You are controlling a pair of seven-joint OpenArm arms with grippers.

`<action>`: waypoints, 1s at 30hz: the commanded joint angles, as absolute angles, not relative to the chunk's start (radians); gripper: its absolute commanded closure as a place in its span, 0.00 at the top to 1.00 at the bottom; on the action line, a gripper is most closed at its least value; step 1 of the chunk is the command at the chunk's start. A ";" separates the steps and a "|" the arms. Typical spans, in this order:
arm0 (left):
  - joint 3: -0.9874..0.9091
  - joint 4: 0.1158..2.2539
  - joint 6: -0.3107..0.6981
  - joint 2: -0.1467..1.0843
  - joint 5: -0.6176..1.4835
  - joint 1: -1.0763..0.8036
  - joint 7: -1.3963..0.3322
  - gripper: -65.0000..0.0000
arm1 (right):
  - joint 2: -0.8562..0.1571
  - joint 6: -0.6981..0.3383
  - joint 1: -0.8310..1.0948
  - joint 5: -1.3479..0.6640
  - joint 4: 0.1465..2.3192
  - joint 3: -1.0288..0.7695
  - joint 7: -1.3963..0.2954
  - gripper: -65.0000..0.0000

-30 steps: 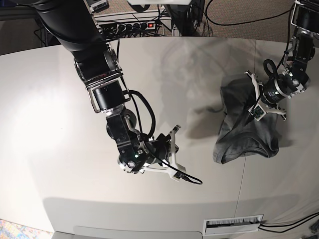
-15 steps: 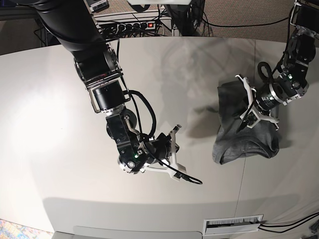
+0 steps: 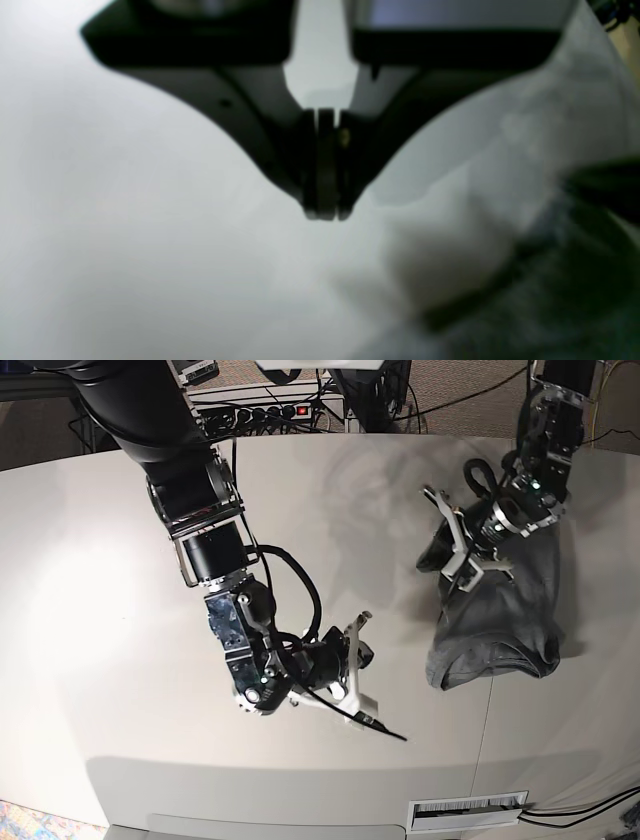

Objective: Fold the T-shirt properly

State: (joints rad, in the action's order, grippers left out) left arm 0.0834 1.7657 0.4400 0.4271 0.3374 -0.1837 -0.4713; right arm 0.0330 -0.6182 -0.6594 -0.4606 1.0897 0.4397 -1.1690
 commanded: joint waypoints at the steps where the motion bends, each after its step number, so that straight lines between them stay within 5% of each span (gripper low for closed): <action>1: 0.075 1.780 0.434 0.427 0.336 -0.173 -0.439 0.00 | 0.025 -0.605 -0.695 -0.475 1.131 0.437 -1.151 0.00; 14: 0.075 1.751 0.202 0.345 0.227 -0.212 -0.409 0.00 | -0.131 -0.388 -0.452 -0.226 1.610 0.436 -1.121 0.00; 30: 0.075 1.525 0.196 0.336 0.044 -0.176 -0.253 0.00 | -0.219 -0.369 -0.273 -0.232 1.740 0.324 -1.113 0.00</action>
State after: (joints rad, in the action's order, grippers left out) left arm 0.0780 1.5272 0.2062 0.3244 0.0708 -0.1761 -0.2005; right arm -0.2134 -0.3721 -0.2508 -0.2344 1.7229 0.3302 -1.1328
